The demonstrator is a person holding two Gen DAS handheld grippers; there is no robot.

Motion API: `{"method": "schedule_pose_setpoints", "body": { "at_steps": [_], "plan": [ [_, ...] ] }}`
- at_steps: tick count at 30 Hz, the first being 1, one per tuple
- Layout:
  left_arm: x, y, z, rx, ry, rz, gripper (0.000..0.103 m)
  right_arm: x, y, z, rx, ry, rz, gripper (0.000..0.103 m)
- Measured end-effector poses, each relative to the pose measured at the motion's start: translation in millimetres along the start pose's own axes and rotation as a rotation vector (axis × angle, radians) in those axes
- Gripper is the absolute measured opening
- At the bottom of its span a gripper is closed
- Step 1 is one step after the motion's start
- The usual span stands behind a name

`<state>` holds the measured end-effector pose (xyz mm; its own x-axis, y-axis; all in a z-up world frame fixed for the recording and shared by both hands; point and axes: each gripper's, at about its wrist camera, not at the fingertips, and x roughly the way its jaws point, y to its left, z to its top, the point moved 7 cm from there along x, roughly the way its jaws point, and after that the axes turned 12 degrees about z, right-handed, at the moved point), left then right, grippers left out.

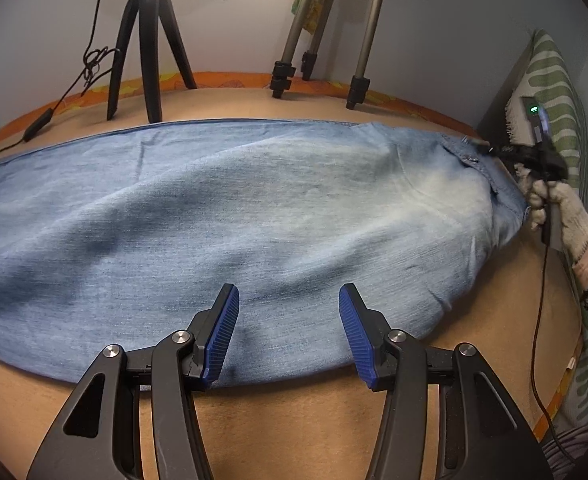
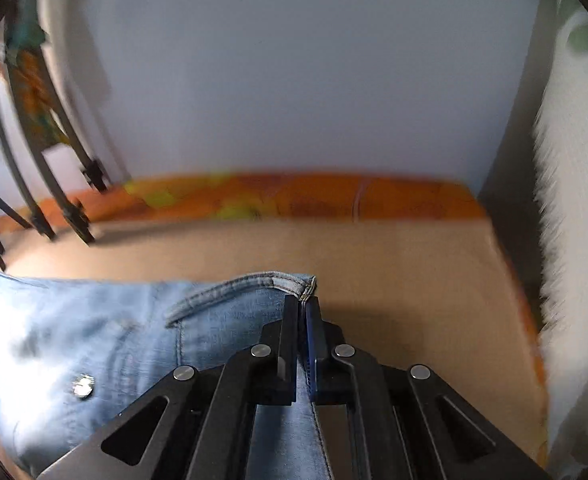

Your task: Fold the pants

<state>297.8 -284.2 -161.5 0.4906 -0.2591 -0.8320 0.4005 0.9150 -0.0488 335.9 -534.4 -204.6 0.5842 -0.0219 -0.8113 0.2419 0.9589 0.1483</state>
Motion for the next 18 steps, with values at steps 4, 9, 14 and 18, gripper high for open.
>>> {"method": "schedule_pose_setpoints", "body": {
  "at_steps": [4,9,14,18],
  "plan": [
    [-1.9,-1.1,1.3,0.006,-0.002,-0.003,0.051,6.1,0.8,-5.5,-0.032,0.035,-0.027,0.003],
    [-13.9,-7.1,3.0,0.024,-0.023,-0.019,0.051,-29.8,11.0,-0.5,-0.043,-0.011,-0.088,0.041],
    [-29.4,-11.1,3.3,0.043,-0.052,-0.033,0.051,-94.8,47.3,-26.7,0.008,-0.072,0.017,0.045],
    [-33.2,-16.5,-0.8,0.073,-0.054,-0.040,0.051,-122.8,93.7,-75.1,0.037,-0.046,0.138,0.045]
  ]
}}
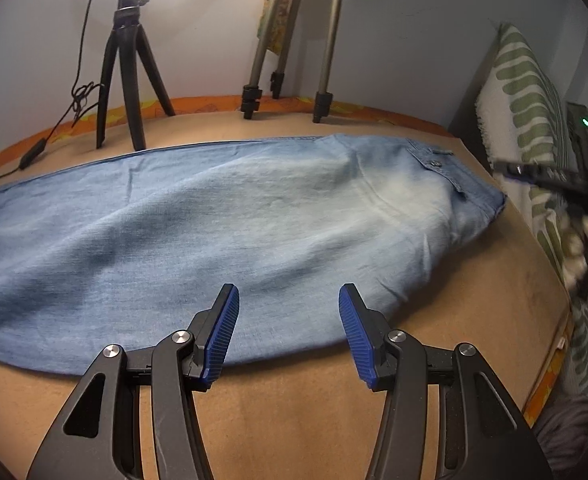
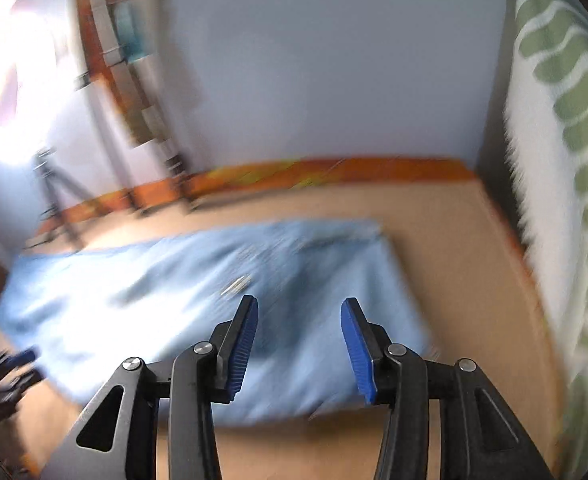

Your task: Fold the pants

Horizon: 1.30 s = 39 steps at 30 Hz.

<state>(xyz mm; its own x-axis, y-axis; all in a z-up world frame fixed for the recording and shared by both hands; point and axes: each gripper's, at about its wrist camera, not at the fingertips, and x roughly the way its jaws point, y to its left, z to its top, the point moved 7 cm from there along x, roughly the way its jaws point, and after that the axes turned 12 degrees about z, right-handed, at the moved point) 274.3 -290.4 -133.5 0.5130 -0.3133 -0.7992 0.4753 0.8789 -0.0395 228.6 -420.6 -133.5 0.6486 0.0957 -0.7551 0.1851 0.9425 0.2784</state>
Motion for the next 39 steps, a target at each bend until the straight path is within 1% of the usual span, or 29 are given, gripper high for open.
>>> {"method": "schedule_pose_setpoints", "body": {
  "at_steps": [3,5,8,10,12,13,15,19,23,26,28,29,30,32,34,36,39],
  "plan": [
    [-1.2,-7.6,-3.5,0.036,-0.001,-0.004,0.051,3.2,34.7,-39.5,0.041,0.035,0.097,0.045],
    [-0.5,-14.1,-6.4,0.064,0.003,-0.004,0.051,12.1,48.0,-59.6,0.075,0.064,0.135,0.045],
    [-1.2,-24.8,-12.0,0.093,0.010,-0.031,0.051,26.3,63.0,-79.5,0.148,0.108,0.186,0.045],
    [-0.4,-32.5,-17.2,0.111,0.021,-0.054,0.046,33.7,67.2,-84.0,0.196,0.097,0.215,0.046],
    [2.8,-39.7,-22.6,0.110,0.050,-0.094,0.037,41.5,71.3,-85.0,0.234,0.098,0.252,0.047],
    [4.4,-42.2,-23.8,0.109,0.060,-0.109,0.036,46.6,73.5,-83.6,0.242,0.098,0.267,0.047],
    [8.4,-47.7,-26.3,0.115,0.073,-0.120,0.036,56.2,79.2,-82.4,0.246,0.102,0.282,0.047],
    [16.4,-52.5,-26.3,0.120,0.086,-0.116,0.036,72.3,87.4,-78.8,0.255,0.110,0.345,0.047],
    [20.0,-54.1,-25.5,0.133,0.083,-0.100,0.035,84.1,96.4,-76.2,0.226,0.120,0.382,0.047],
    [20.6,-54.9,-25.8,0.169,0.062,-0.060,0.036,90.1,101.3,-74.7,0.234,0.119,0.414,0.048],
    [20.8,-57.2,-26.8,0.186,0.053,-0.048,0.036,92.5,109.2,-74.2,0.257,0.140,0.483,0.047],
    [20.3,-59.4,-27.4,0.200,0.047,-0.044,0.036,92.2,111.6,-74.4,0.272,0.145,0.512,0.043],
    [20.2,-60.8,-27.9,0.215,0.040,-0.036,0.036,90.4,116.3,-73.0,0.294,0.149,0.562,0.035],
    [19.9,-63.8,-27.4,0.251,0.015,-0.009,0.038,84.5,120.8,-67.8,0.315,0.132,0.626,0.032],
    [20.1,-64.4,-24.8,0.275,-0.011,0.022,0.044,74.9,120.9,-57.7,0.330,0.095,0.685,0.031],
    [21.3,-62.2,-19.6,0.276,-0.027,0.044,0.045,70.2,119.0,-52.6,0.319,0.076,0.688,0.031],
    [29.5,-53.6,-13.6,0.263,-0.028,0.085,0.045,71.6,116.8,-54.1,0.313,0.081,0.674,0.031]
  ]
}}
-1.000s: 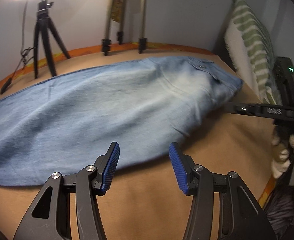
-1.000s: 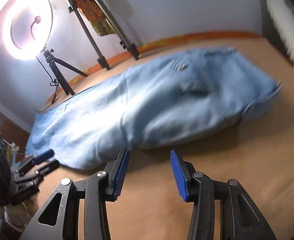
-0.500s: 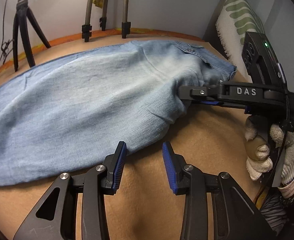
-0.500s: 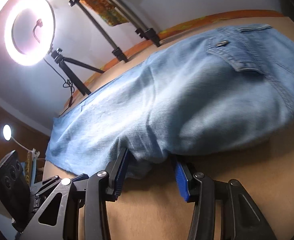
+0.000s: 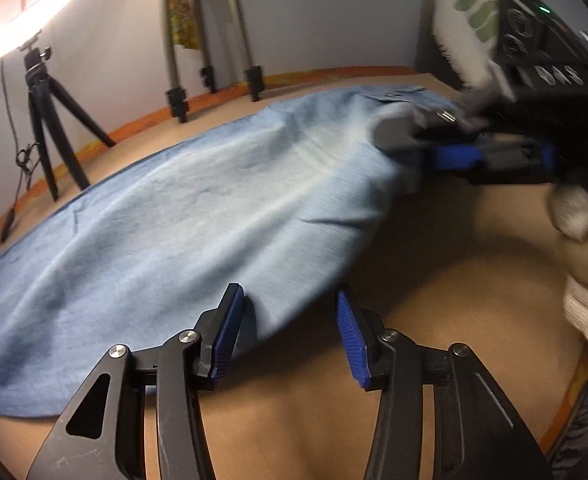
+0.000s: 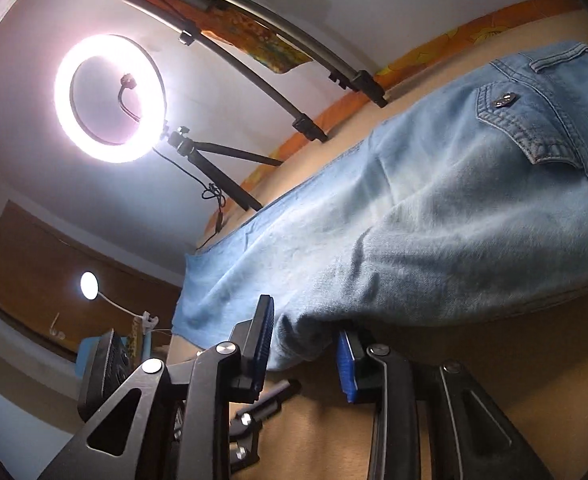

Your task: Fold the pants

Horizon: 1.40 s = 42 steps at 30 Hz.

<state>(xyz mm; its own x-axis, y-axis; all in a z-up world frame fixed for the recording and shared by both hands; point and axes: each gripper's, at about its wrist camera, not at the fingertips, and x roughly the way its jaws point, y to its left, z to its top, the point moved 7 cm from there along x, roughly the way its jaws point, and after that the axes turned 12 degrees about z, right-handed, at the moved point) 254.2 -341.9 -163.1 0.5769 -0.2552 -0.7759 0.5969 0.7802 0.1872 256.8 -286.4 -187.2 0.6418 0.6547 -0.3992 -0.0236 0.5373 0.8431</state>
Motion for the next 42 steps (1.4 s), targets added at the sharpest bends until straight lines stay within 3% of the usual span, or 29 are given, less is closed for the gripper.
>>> {"method": "schedule_pose_setpoints", "body": {
  "at_steps": [4,7,11,13,14,17,21,26,29,31,37,40,42],
  "plan": [
    [3.7,19.0,5.4,-0.062,0.002,0.010,0.045,2.8,-7.3,-6.1,-0.023,0.025,-0.083,0.037],
    [-3.4,27.2,11.1,-0.068,-0.021,0.020,0.045,5.2,-11.4,-6.9,-0.020,0.035,-0.098,0.037],
    [-14.0,35.4,17.4,-0.066,-0.069,0.084,0.045,4.9,-7.4,-8.0,0.035,0.038,-0.009,0.032],
    [-17.2,42.6,21.5,-0.090,-0.080,0.100,0.045,-7.4,4.3,-1.4,0.049,-0.011,0.096,0.031],
    [-18.4,45.5,22.7,-0.100,-0.080,0.099,0.045,-12.3,8.0,0.9,0.037,-0.026,0.104,0.031],
    [-25.4,44.6,27.5,-0.101,-0.101,0.087,0.045,-28.4,14.8,8.0,-0.032,-0.076,0.042,0.032],
    [-32.1,14.3,23.9,-0.034,-0.116,0.021,0.045,-42.0,7.0,9.3,-0.027,-0.101,-0.026,0.037],
    [-31.6,-32.9,15.2,0.044,-0.106,-0.090,0.046,-85.9,-15.9,21.7,-0.045,-0.203,-0.277,0.049],
    [-28.0,-58.2,11.6,0.099,-0.104,-0.119,0.050,-121.1,-47.2,28.2,0.043,-0.293,-0.427,0.069],
    [-22.8,-69.6,11.8,0.124,-0.100,-0.110,0.052,-139.5,-68.3,31.3,0.113,-0.338,-0.465,0.070],
    [0.9,-87.2,16.7,0.161,-0.078,-0.065,0.059,-173.2,-126.5,39.6,0.355,-0.440,-0.363,0.073],
    [14.1,-90.2,18.4,0.195,-0.079,-0.016,0.059,-174.2,-136.0,49.5,0.394,-0.464,-0.309,0.073],
    [21.1,-86.3,19.1,0.176,-0.068,-0.022,0.055,-169.0,-136.3,56.3,0.392,-0.457,-0.299,0.074]
  ]
}}
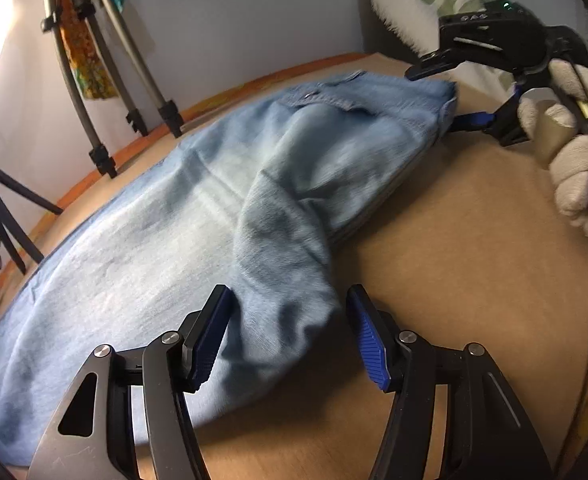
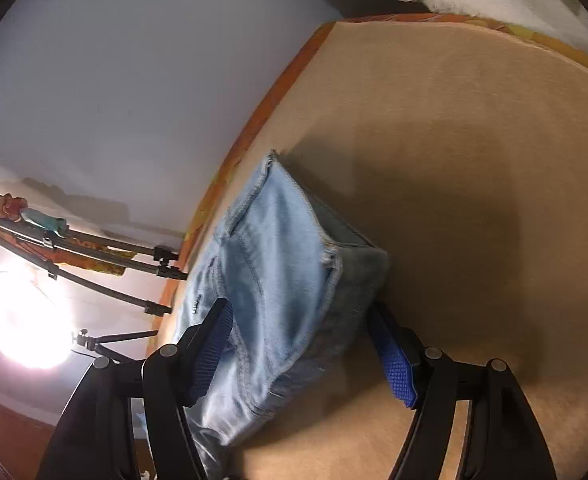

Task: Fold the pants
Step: 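Pin the jeans with the left tool while the right tool opens on the waistband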

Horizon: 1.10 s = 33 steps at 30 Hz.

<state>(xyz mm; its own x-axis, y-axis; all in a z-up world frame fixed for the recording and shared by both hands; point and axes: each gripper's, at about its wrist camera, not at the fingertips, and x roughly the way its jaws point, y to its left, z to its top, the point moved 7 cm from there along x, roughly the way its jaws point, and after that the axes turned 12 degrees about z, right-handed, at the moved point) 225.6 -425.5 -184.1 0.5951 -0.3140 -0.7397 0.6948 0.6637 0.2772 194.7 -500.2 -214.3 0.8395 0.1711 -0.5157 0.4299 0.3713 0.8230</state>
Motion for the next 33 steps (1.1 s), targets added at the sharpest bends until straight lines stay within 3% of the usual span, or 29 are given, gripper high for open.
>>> {"method": "schedule_pose_setpoints", "body": {
  "at_steps": [3,5,7,8,9,12,15,19,21,23,25,28,29,33],
  "plan": [
    [4.6,7.1,2.1,-0.037,0.005,-0.035,0.033,10.4,5.5,0.3,-0.034,0.022,-0.016,0.074],
    [6.6,10.7,2.7,-0.047,0.004,-0.050,0.023,15.5,10.5,1.2,-0.063,0.031,-0.025,0.073],
    [3.9,13.5,3.3,-0.068,0.000,-0.076,0.019,20.7,12.9,4.4,-0.097,0.037,-0.042,0.056],
    [1.0,15.3,4.2,-0.076,-0.005,-0.088,0.018,22.1,12.6,5.0,-0.108,0.041,-0.052,0.037],
    [-1.3,15.5,4.8,-0.077,-0.010,-0.094,0.017,24.3,11.8,6.5,-0.115,0.043,-0.063,0.029],
    [-17.7,17.2,7.7,-0.080,-0.040,-0.134,0.016,23.3,14.1,12.5,-0.105,0.026,-0.010,0.017],
    [-29.5,15.5,5.6,-0.051,-0.068,-0.164,0.016,13.6,25.6,24.5,-0.169,-0.013,0.006,0.012],
    [-25.3,-7.8,-14.3,0.012,-0.025,-0.239,0.006,9.0,30.2,31.7,-0.256,-0.053,-0.082,0.011],
    [-24.9,-15.9,-22.1,0.044,-0.037,-0.218,0.006,14.6,23.0,30.4,-0.264,-0.037,-0.146,0.011],
    [-28.7,-15.8,-22.5,0.056,-0.033,-0.224,0.006,16.2,20.3,29.9,-0.262,-0.029,-0.156,0.011],
    [-33.1,-8.3,-20.1,0.023,-0.028,-0.235,0.006,13.3,22.6,31.1,-0.297,-0.031,-0.183,0.015],
    [-41.3,1.7,-17.3,-0.016,-0.033,-0.238,0.007,1.0,29.0,33.2,-0.377,-0.077,-0.294,0.030],
    [-44.1,5.4,-15.9,-0.025,-0.036,-0.232,0.008,-3.6,31.9,34.3,-0.384,-0.090,-0.307,0.035],
    [-56.2,27.2,-14.9,-0.092,-0.051,-0.217,0.027,-23.8,51.6,34.2,-0.410,-0.142,-0.285,0.045]
  ]
}}
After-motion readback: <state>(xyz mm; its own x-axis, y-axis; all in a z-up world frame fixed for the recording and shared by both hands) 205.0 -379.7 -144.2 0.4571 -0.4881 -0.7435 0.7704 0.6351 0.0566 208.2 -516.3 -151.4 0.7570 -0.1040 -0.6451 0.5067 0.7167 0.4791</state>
